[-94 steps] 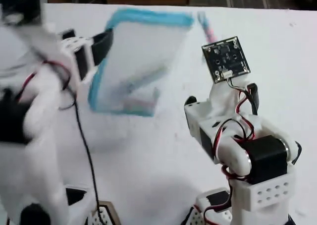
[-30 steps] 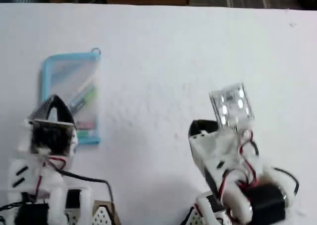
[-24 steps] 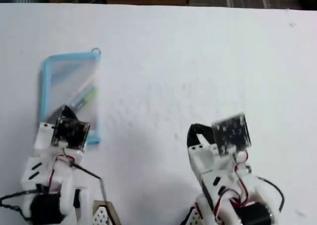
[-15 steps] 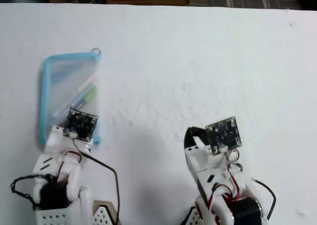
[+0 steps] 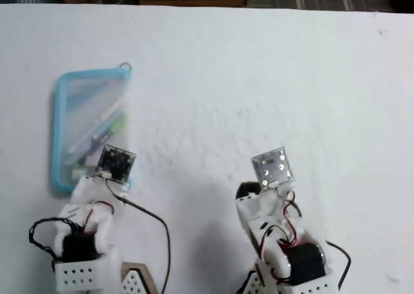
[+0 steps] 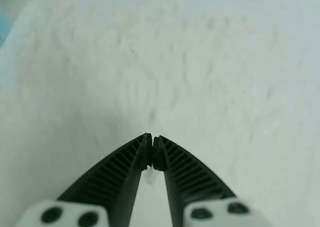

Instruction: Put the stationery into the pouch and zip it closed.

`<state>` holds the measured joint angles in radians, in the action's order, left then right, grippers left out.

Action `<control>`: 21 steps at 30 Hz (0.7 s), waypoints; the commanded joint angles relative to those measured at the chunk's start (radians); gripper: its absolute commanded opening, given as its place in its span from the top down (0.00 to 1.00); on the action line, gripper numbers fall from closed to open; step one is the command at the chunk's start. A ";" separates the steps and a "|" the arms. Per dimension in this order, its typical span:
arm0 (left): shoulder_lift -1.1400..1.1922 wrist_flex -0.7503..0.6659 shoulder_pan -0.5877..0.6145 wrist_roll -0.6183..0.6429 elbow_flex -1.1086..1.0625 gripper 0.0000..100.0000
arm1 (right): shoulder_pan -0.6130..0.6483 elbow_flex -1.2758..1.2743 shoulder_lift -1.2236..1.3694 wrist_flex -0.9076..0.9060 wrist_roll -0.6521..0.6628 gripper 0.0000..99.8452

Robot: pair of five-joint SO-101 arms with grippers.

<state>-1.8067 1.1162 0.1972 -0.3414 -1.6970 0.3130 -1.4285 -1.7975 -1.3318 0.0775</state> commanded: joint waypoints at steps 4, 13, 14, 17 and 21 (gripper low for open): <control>-0.002 -0.009 0.008 -0.005 0.003 0.98 | -0.067 -0.124 -0.002 0.038 -0.008 0.98; -0.002 -0.009 0.008 -0.005 0.003 0.98 | -0.131 -0.262 -0.002 0.071 -0.008 0.98; -0.002 -0.009 0.008 -0.005 0.003 0.98 | -0.131 -0.262 -0.002 0.071 -0.008 0.98; -0.002 -0.009 0.008 -0.005 0.003 0.98 | -0.131 -0.262 -0.002 0.071 -0.008 0.98; -0.002 -0.009 0.008 -0.005 0.003 0.98 | -0.137 -0.262 -0.002 0.077 -0.006 0.98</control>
<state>-1.8067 1.1162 0.1972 -0.3414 -1.6970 0.1857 -1.6801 -1.7929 -1.2766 0.0760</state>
